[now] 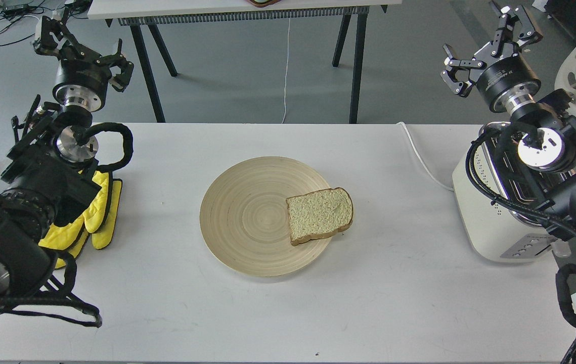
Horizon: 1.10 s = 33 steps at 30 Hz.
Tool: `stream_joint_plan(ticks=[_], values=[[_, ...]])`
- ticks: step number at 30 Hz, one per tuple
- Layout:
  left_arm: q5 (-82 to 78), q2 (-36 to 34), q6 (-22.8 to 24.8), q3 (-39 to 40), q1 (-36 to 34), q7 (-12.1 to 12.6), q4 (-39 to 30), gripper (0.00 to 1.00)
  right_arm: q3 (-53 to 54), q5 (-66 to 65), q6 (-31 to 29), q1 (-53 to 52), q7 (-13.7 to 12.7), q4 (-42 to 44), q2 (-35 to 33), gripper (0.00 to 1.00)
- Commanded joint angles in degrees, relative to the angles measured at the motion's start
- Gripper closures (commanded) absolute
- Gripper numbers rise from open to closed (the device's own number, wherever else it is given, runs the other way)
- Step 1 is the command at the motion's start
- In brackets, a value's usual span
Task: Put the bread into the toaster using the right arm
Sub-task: 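Lift the right gripper up and away from the toaster, then reach the right gripper toward the bread slice on the wooden plate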
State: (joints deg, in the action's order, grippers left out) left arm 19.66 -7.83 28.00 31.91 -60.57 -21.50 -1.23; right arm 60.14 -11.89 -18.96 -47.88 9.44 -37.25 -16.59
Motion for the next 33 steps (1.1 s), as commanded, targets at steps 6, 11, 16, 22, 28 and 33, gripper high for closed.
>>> stream_joint_plan(ticks=[6, 11, 16, 22, 28, 33], values=[[0.20, -0.08, 0.00, 0.00, 0.02, -0.12, 0.09, 0.00, -2.56, -0.67, 0.50, -0.20, 0.58, -0.72, -0.46, 0.01], [0.20, 0.00, 0.00, 0.00, 0.02, -0.12, 0.09, 0.00, -10.30, -4.09, 0.68, -2.31, 0.58, -5.98, -5.54, 0.01], [0.20, 0.09, 0.00, 0.00, 0.02, -0.03, 0.09, 0.00, -16.89, -13.58, 4.27, -2.40, 0.58, -17.75, -12.15, 0.02], [0.03, 0.09, 0.00, -0.09, 0.10, 0.23, 0.09, 0.00, -28.66, -24.91, 10.24, 0.67, 0.67, -28.31, -16.37, 0.02], [0.03, 0.09, 0.00, -0.09, 0.02, 0.23, 0.09, 0.00, -37.55, -37.23, 17.37, 4.27, 0.75, -27.62, -13.92, 0.03], [0.03, 0.09, 0.00, -0.09, 0.02, 0.15, 0.09, 0.00, -41.06, -44.00, 17.99, 6.65, 0.67, -23.50, -8.47, 0.06]])
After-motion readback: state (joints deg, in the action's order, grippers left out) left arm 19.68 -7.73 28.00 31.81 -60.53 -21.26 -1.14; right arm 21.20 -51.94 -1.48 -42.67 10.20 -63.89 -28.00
